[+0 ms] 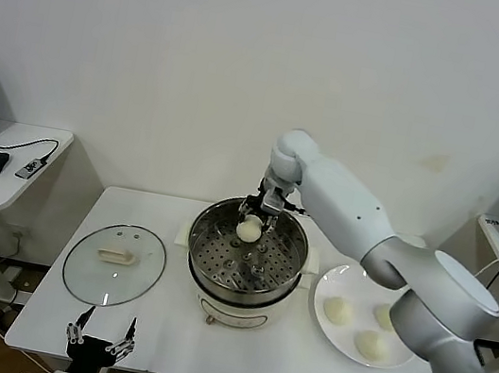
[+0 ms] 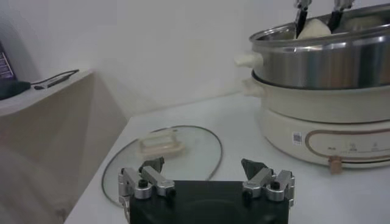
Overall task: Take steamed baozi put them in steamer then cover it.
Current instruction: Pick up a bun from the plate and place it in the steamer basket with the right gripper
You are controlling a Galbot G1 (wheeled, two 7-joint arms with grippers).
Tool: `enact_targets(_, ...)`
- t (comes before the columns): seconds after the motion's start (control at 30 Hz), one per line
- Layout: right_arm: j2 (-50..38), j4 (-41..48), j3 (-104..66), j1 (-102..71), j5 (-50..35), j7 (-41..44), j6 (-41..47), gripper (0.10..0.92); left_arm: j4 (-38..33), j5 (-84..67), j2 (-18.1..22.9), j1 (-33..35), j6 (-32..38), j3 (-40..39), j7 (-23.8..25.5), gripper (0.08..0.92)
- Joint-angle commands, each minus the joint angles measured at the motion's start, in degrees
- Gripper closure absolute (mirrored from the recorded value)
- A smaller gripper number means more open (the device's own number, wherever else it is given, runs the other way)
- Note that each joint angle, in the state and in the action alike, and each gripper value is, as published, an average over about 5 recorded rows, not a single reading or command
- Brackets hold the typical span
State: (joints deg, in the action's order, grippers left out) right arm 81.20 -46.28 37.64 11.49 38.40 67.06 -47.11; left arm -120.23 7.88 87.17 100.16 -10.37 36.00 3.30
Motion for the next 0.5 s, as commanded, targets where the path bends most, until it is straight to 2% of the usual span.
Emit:
enact_targets(0.03, 1.23, 2.38, -1.19, -1.25, 4.84, -3.75, -0.32, 0.474, 0.18, 0.03, 0.01, -0.14, 0.02, -0.05, 0.0, 0.177)
enact_targets(0.17, 1.3, 2.33, -1.07, -1.41, 4.95, -3.64, -0.31, 0.447, 0.31, 0.02, 0.02, -0.23, 0.03, -0.05, 0.01, 0.177)
enact_targets(0.37, 0.73, 1.44, -0.87, -1.3, 2.72, -2.27, 1.55, 0.288, 0.44, 0.04, 0.06, -0.24, 0.03, -0.03, 0.03, 0.177)
enact_targets(0.5, -0.61, -0.88, -1.5, 0.0, -3.12, 3.48, 6.42, 0.213, 0.6, 0.06, 0.08, -0.27, 0.0, -0.06, 0.19, 0.177)
